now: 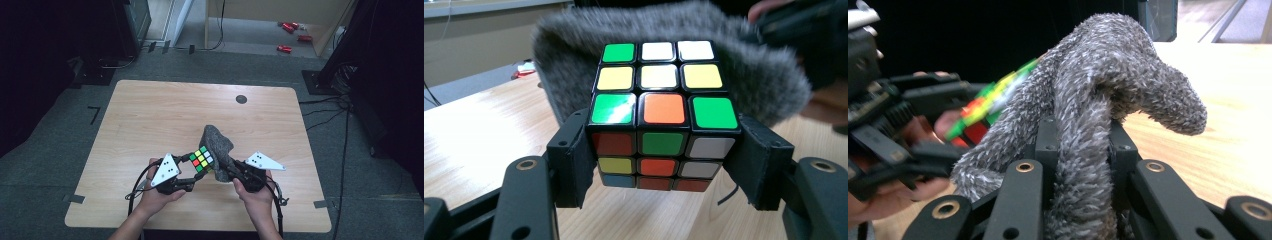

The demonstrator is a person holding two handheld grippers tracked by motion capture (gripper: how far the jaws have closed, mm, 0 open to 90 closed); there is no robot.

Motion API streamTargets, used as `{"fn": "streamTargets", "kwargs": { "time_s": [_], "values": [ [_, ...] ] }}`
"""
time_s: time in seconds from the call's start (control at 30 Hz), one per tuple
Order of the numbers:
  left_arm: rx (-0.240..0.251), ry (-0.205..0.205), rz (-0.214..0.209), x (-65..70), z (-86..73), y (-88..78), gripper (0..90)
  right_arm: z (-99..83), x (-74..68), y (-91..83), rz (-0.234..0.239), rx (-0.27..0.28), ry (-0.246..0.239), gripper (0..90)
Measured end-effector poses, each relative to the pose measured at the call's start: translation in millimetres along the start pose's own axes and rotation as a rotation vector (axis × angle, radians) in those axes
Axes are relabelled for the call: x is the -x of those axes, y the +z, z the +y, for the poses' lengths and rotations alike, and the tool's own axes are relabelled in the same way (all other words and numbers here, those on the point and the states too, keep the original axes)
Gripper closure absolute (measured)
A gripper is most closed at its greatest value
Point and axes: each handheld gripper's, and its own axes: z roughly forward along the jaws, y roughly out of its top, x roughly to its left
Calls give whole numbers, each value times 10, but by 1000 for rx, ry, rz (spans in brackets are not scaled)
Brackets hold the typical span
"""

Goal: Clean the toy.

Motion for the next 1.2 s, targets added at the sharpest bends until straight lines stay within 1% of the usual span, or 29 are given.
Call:
{"fn": "streamTargets", "kwargs": {
  "time_s": [0.07,0.1,0.13,0.17,0.2,0.23,0.27,0.3,0.33,0.37,0.43,0.47,0.53,0.57,0.63,0.67,0.7,0.73,0.8,0.87,0.93,0.97,1.0,1.1,1.13,1.2],
  "values": [
    [20,-31,6,-41,30,-25,354,-28,25,-3,-13,-3,-13,747],
    [31,-54,5,-73,49,-44,354,-39,28,-2,-21,-5,-23,747],
    [43,-76,1,-98,63,-60,353,-67,33,7,-19,-3,-40,748],
    [65,-118,-4,-150,96,-94,353,-91,29,18,0,2,-45,749],
    [79,-133,-6,-167,113,-110,354,-112,21,30,25,11,-51,750],
    [79,-133,-6,-167,113,-110,354,-112,21,30,25,11,-51,750],
    [92,-152,-15,-181,129,-124,354,-177,-12,87,77,19,-77,749],
    [110,-177,-28,-193,142,-132,354,-202,-17,112,94,20,-84,749],
    [115,-186,-38,-198,143,-133,354,-217,-24,133,97,14,-98,749],
    [115,-193,-43,-199,142,-129,354,-236,-44,158,99,4,-123,749],
    [105,-191,-53,-193,129,-112,354,-267,-101,202,118,-4,-178,746],
    [101,-190,-51,-188,121,-106,354,-276,-137,223,118,-7,-209,743],
    [100,-193,-52,-199,110,-109,354,-275,-182,243,99,-16,-255,741],
    [99,-194,-48,-203,109,-116,354,-266,-176,238,90,-11,-256,741],
    [89,-177,-44,-198,110,-121,354,-238,-118,205,59,19,-225,742],
    [89,-178,-50,-183,113,-116,354,-224,-85,187,47,35,-203,743],
    [90,-176,-51,-175,116,-113,354,-216,-64,173,35,47,-191,743],
    [92,-178,-54,-160,121,-103,354,-217,-64,175,35,51,-193,743],
    [96,-180,-61,-141,130,-87,354,-245,-114,206,54,38,-208,742],
    [95,-179,-60,-138,133,-79,353,-290,-203,259,76,2,-247,740],
    [92,-169,-66,-149,126,-86,353,-310,-265,286,82,-22,-288,737],
    [92,-165,-65,-152,126,-94,354,-301,-263,281,81,-26,-295,738],
    [87,-162,-63,-158,128,-102,354,-284,-242,264,77,-20,-287,739],
    [82,-162,-66,-160,123,-96,354,-218,-114,179,39,34,-210,742],
    [83,-166,-69,-154,122,-85,354,-204,-85,159,24,48,-195,743],
    [83,-166,-77,-135,123,-64,353,-207,-87,156,19,47,-195,742]
  ]
}}
